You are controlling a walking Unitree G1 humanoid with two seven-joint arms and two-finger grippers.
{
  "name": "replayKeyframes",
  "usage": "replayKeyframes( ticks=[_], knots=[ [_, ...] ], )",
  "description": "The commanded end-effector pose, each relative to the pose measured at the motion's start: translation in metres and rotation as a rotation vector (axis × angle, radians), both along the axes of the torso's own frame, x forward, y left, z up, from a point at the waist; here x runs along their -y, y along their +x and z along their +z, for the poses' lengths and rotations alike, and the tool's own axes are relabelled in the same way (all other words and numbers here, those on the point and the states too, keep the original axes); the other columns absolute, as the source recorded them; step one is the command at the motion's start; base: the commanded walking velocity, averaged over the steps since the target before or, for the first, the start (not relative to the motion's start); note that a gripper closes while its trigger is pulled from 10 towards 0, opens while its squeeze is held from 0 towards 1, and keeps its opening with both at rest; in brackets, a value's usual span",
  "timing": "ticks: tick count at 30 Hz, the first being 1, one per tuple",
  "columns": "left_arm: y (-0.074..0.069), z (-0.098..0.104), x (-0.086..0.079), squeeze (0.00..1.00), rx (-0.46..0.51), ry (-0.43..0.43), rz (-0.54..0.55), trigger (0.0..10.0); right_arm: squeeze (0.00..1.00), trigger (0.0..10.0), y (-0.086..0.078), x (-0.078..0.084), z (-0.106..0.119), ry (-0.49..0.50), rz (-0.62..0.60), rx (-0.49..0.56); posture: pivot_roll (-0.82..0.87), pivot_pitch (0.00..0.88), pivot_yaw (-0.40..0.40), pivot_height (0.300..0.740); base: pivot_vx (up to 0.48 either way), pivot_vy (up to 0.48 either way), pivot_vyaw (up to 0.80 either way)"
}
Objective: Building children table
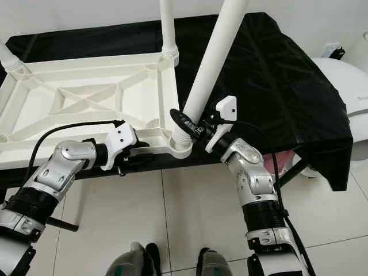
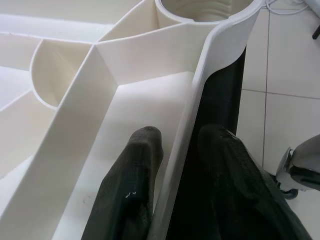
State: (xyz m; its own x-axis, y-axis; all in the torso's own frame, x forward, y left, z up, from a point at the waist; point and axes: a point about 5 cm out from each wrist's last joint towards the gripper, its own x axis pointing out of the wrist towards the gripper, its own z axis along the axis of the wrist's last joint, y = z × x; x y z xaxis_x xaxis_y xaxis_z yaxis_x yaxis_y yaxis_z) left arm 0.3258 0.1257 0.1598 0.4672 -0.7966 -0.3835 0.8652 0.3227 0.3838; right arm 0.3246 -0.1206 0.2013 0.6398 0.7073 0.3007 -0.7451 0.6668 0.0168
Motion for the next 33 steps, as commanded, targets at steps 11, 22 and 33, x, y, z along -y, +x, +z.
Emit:
replayKeyframes(
  ticks=[11, 22, 33],
  knots=[
    [-0.01, 0.012, 0.018, 0.0, -0.027, 0.065, -0.193, 10.0, 0.0, 10.0, 0.001, -0.001, 0.004, -0.002, -0.004, 0.029, -0.13, 0.177, 0.09, 0.74, 0.0, 0.0, 0.0],
    [-0.011, 0.015, 0.02, 0.0, -0.035, 0.038, -0.198, 0.0, 0.0, 10.0, 0.0, -0.005, 0.0, -0.011, 0.006, 0.028, -0.12, 0.178, 0.085, 0.74, 0.0, 0.0, 0.0],
    [-0.01, 0.017, 0.018, 0.0, -0.027, 0.049, -0.17, 10.0, 0.0, 10.0, -0.001, -0.02, -0.002, -0.06, 0.087, 0.037, -0.11, 0.18, 0.076, 0.74, 0.0, 0.0, 0.0]
  ],
)
